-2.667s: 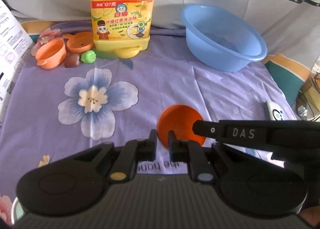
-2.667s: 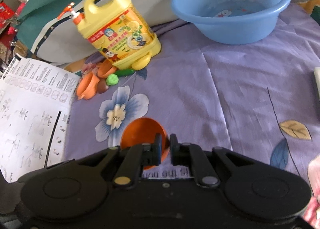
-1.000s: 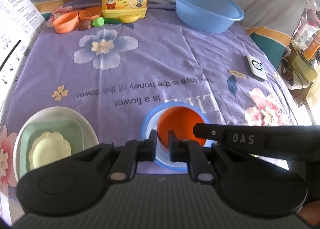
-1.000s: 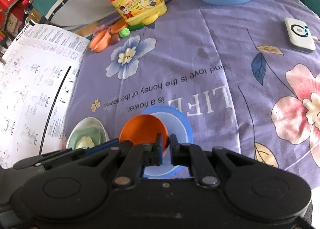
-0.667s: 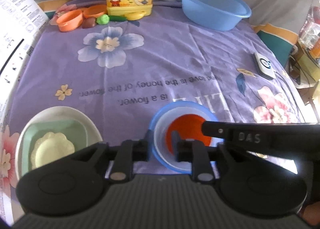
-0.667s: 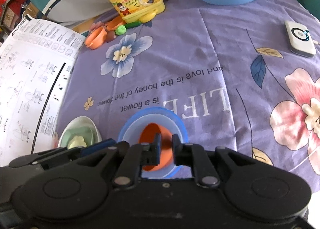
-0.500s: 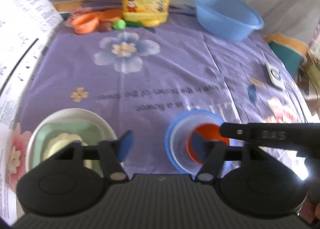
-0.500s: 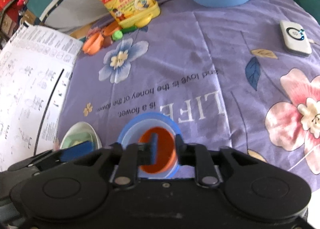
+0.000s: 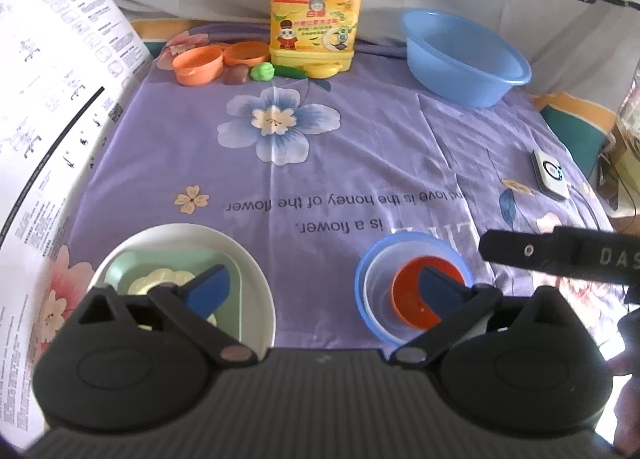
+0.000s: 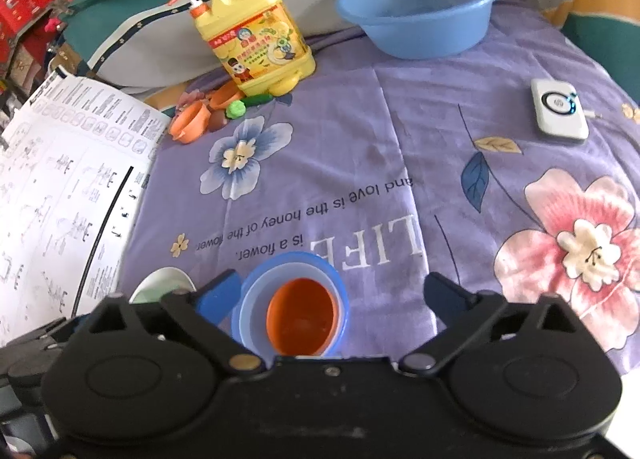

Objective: Organize plates and bowls
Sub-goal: 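Open both grippers to release the orange bowl, then close both grippers on the blue bowl rim holding the nested bowls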

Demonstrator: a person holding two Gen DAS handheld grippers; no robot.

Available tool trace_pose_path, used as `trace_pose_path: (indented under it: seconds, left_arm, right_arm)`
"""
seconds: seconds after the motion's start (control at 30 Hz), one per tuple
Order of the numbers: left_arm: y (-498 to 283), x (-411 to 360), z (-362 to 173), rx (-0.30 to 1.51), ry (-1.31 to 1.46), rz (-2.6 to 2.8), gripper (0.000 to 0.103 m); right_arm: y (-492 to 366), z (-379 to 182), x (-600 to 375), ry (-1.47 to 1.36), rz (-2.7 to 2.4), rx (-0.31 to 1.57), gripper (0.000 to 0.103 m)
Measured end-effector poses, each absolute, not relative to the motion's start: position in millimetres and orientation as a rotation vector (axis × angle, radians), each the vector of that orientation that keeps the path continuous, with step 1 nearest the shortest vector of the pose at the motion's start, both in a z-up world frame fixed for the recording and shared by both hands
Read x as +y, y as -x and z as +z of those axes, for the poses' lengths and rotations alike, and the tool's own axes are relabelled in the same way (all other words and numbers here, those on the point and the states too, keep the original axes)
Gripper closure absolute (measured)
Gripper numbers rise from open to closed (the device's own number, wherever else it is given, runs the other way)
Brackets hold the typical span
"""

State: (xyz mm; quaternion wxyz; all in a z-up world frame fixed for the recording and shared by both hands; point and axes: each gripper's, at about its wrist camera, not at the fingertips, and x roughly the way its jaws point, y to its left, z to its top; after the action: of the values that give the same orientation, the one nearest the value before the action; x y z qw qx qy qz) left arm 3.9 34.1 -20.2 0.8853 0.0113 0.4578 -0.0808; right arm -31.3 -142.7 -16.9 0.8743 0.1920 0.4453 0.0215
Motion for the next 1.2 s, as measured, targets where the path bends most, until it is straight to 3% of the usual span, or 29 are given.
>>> trace_pose_path:
  seconds: [0.53, 1.0, 1.2]
  left_arm:
    - [21, 42, -7, 0.895, -0.005, -0.176, 0.000]
    - [17, 38, -29, 0.928, 0.009, -0.189, 0.000]
    - [7, 29, -43, 0.961, -0.005, -0.211, 0.000]
  right_arm:
    - [59, -3, -150, -0.389, 0.031, 0.888, 0.000]
    - [57, -21, -156, -0.397, -0.003, 0.918, 0.000]
    - [43, -37, -159, -0.438, -0.004, 0.961, 0.012]
